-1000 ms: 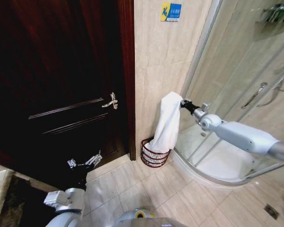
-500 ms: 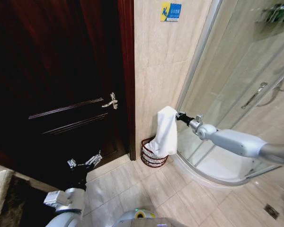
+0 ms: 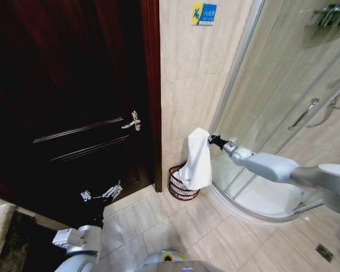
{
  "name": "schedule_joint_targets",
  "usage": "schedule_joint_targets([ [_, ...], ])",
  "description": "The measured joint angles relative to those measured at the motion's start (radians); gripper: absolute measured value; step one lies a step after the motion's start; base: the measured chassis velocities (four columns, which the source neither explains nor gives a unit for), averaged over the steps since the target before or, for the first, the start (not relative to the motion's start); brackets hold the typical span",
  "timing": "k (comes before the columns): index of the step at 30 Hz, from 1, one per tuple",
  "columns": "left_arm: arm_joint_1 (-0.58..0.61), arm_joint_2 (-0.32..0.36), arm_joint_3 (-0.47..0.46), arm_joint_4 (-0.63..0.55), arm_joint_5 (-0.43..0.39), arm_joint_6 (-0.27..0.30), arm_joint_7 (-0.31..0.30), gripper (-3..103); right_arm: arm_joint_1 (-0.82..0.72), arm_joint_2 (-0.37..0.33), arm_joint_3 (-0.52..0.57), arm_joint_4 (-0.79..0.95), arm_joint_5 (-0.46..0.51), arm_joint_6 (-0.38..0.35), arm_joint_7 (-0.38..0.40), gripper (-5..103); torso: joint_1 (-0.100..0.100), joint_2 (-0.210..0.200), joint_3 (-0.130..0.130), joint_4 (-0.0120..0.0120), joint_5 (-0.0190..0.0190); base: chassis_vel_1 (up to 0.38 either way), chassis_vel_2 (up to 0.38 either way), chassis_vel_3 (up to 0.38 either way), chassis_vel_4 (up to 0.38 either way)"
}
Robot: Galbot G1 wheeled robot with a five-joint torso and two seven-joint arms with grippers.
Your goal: Discard the used towel into the hamper.
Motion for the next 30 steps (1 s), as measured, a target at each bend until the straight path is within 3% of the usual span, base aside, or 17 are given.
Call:
schedule_joint_targets([
  [7,0.0,0.0,0.0,0.0,0.0,0.0,0.0,100,-0.002,0.015,0.081,0.052,0.017,0.012,0.04,2,0.0,0.0,0.0,-0.0003,0.0004,0.0,0.0,0.0,0.0],
  [13,0.0,0.0,0.0,0.0,0.0,0.0,0.0,100,-0.005,0.015,0.1,0.021,0.005,0.034,0.007,2,0.0,0.0,0.0,-0.0005,0.0004,0.0,0.0,0.0,0.0],
  [17,0.0,0.0,0.0,0.0,0.0,0.0,0.0,100,-0.007,-0.02,0.123,-0.017,-0.016,0.047,-0.026,2,0.0,0.0,0.0,-0.0005,0.0005,0.0,0.0,0.0,0.0],
  [23,0.0,0.0,0.0,0.0,0.0,0.0,0.0,100,-0.009,-0.109,0.149,-0.071,-0.059,0.057,0.0,2,0.0,0.0,0.0,0.0001,0.0,0.0,0.0,0.0,0.0],
  [30,0.0,0.0,0.0,0.0,0.0,0.0,0.0,100,-0.009,-0.144,0.149,-0.082,-0.062,0.06,0.012,2,0.0,0.0,0.0,-0.0004,0.0002,0.0,0.0,0.0,0.0],
])
